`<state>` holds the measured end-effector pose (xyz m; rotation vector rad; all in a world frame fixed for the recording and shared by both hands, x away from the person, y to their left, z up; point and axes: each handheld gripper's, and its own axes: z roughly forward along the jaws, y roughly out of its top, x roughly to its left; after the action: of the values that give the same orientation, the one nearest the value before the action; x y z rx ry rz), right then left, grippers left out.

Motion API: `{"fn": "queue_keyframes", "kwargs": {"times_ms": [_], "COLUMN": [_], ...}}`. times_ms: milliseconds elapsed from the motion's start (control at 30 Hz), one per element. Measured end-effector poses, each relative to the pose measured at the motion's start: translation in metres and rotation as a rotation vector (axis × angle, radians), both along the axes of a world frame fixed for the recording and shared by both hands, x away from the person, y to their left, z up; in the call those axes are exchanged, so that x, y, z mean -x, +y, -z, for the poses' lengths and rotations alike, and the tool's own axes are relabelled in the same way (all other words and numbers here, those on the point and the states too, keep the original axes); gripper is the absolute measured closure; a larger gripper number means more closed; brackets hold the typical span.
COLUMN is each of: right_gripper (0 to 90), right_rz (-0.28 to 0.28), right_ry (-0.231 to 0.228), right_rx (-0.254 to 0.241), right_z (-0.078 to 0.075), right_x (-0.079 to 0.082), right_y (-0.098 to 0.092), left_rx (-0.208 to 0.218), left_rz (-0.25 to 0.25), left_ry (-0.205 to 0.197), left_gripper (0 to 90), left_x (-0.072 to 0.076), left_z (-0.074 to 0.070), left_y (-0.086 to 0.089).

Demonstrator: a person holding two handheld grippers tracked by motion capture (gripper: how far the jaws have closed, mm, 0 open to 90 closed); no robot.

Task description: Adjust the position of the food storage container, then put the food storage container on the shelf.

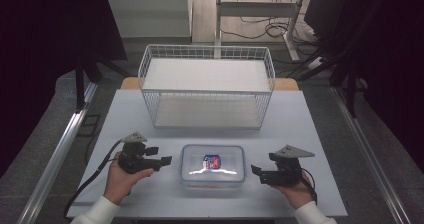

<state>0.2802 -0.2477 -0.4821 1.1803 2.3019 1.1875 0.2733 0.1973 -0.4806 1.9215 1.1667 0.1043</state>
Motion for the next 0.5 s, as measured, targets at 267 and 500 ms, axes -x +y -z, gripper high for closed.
{"fn": "queue_keyframes", "kwargs": {"times_ms": [267,500], "right_gripper": [14.6,14.9], "right_rz": [0.024,0.01], "right_ry": [-0.002,0.053], "right_rx": [-0.063,-0.137], "right_z": [-0.0067,-0.0075], "right_x": [0.0023,-0.0032], "right_y": [-0.0061,0.0031], "left_rx": [0.074,0.11], "left_rz": [-0.025,0.01], "left_ry": [0.011,0.051], "left_gripper": [15.1,14.3], "left_x": [0.0034,0.0102], "left_z": [-0.0029,0.0014], "left_y": [-0.0011,-0.0054]}}
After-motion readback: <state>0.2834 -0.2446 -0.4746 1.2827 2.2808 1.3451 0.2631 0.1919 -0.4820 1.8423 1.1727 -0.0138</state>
